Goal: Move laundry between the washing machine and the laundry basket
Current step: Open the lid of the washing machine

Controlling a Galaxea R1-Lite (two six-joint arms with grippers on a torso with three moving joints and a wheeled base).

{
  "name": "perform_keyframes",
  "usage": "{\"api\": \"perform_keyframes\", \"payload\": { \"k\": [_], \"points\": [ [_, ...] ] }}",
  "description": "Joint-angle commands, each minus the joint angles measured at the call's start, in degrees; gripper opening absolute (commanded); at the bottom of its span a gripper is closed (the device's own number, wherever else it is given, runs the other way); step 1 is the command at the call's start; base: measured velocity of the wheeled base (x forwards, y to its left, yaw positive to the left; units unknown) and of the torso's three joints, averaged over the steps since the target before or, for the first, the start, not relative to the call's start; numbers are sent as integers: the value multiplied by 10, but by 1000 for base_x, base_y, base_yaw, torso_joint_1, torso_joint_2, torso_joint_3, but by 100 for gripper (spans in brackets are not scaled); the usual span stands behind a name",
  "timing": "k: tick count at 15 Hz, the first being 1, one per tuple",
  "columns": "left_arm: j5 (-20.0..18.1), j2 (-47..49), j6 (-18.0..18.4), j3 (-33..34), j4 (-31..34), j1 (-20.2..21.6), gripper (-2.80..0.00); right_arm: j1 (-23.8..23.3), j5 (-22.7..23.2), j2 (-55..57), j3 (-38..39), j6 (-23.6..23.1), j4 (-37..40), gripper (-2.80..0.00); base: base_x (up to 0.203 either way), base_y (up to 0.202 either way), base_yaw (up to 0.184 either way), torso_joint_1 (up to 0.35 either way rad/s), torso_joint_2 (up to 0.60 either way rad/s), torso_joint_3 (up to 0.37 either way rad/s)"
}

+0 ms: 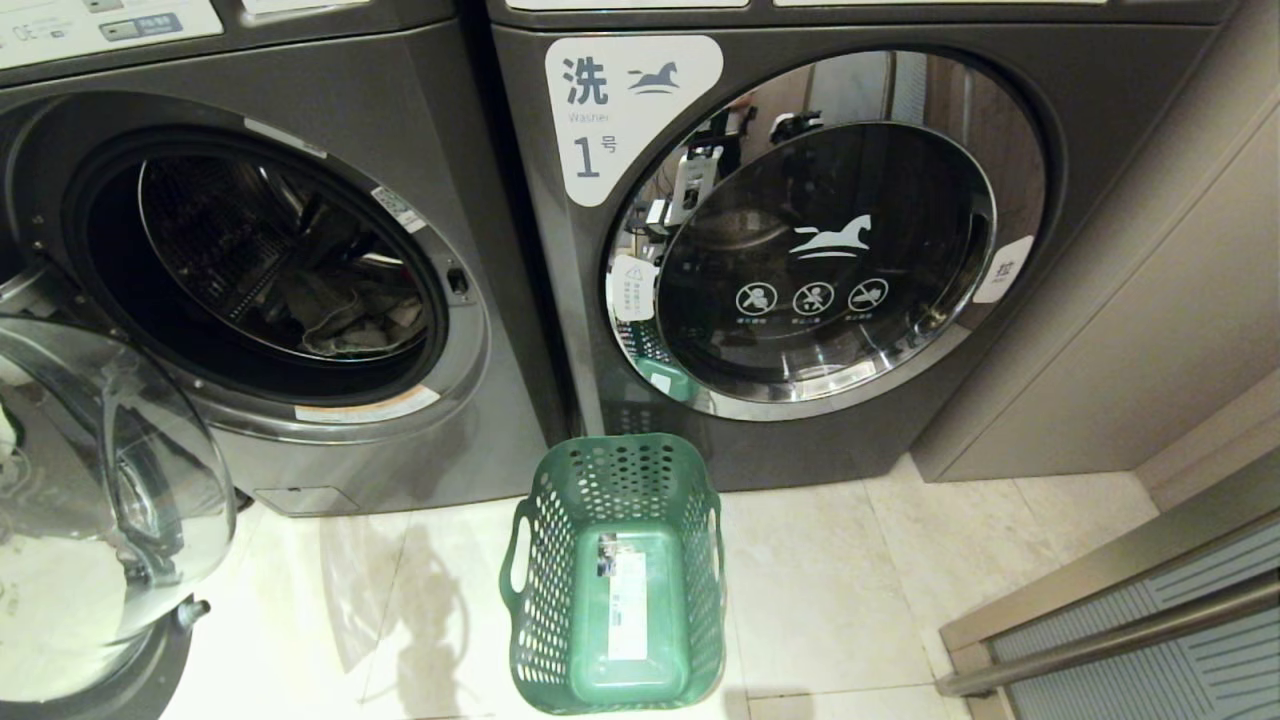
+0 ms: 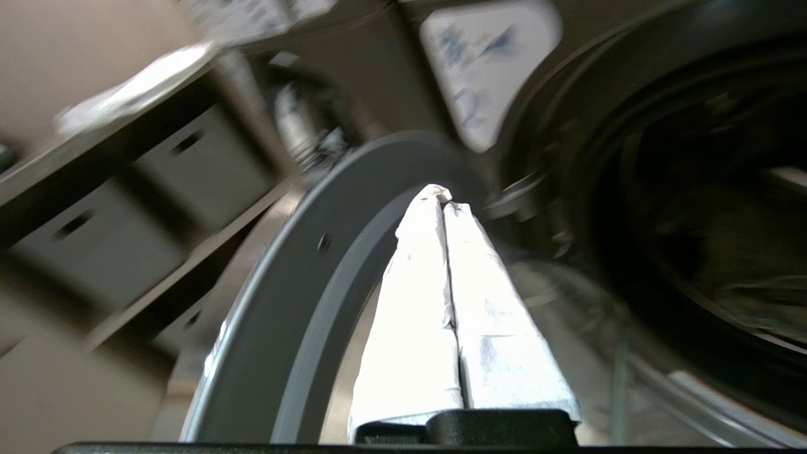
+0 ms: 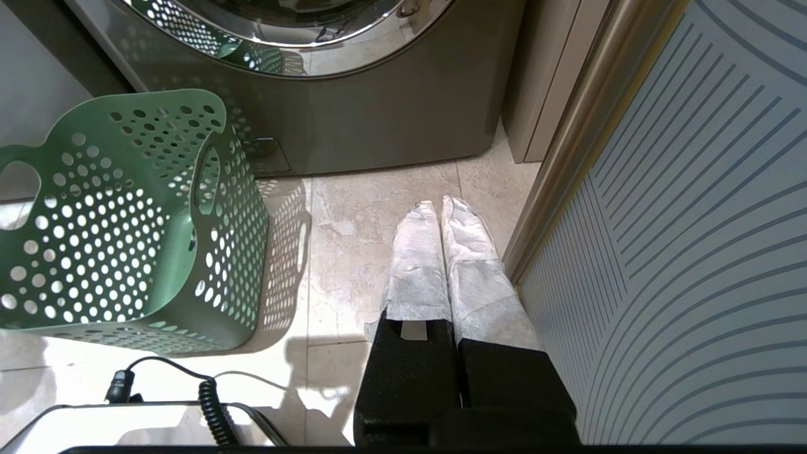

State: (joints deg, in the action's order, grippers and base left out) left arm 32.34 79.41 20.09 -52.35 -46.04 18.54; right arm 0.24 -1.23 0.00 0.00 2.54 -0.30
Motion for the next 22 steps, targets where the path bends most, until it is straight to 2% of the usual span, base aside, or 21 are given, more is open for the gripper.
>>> {"api": "perform_keyframes", "payload": {
  "k": [1,2,3,5,8,10,14,16,17,19,22],
  "points": [
    [154,86,19,13,-53,-26,-280,0,0,0,0,0,0,-280,0,0,0,0,0,0],
    [191,108,34,24,-70,-28,-280,0,0,0,0,0,0,-280,0,0,0,0,0,0],
    [204,120,42,40,-78,-28,-280,0,0,1,0,0,0,-280,0,0,0,0,0,0],
    [209,127,46,75,-82,-26,-280,0,0,0,0,0,0,-280,0,0,0,0,0,0],
    [230,131,46,97,-85,2,-280,0,0,1,0,0,0,-280,0,0,0,0,0,0],
    [234,130,46,99,-86,33,-280,0,0,1,0,0,0,-280,0,0,0,0,0,0],
    [230,145,45,93,-93,125,-280,0,0,1,0,0,0,-280,0,0,0,0,0,0],
    [221,157,42,94,-115,173,-280,0,0,0,0,0,0,-280,0,0,0,0,0,0],
    [203,164,41,94,-131,198,-280,0,0,1,0,0,0,-280,0,0,0,0,0,0],
    [142,175,43,94,-156,251,-280,0,0,1,0,0,0,-280,0,0,0,0,0,0],
    [116,213,39,64,-162,332,-280,0,0,0,0,0,0,-280,0,0,0,0,0,0]
  ]
}}
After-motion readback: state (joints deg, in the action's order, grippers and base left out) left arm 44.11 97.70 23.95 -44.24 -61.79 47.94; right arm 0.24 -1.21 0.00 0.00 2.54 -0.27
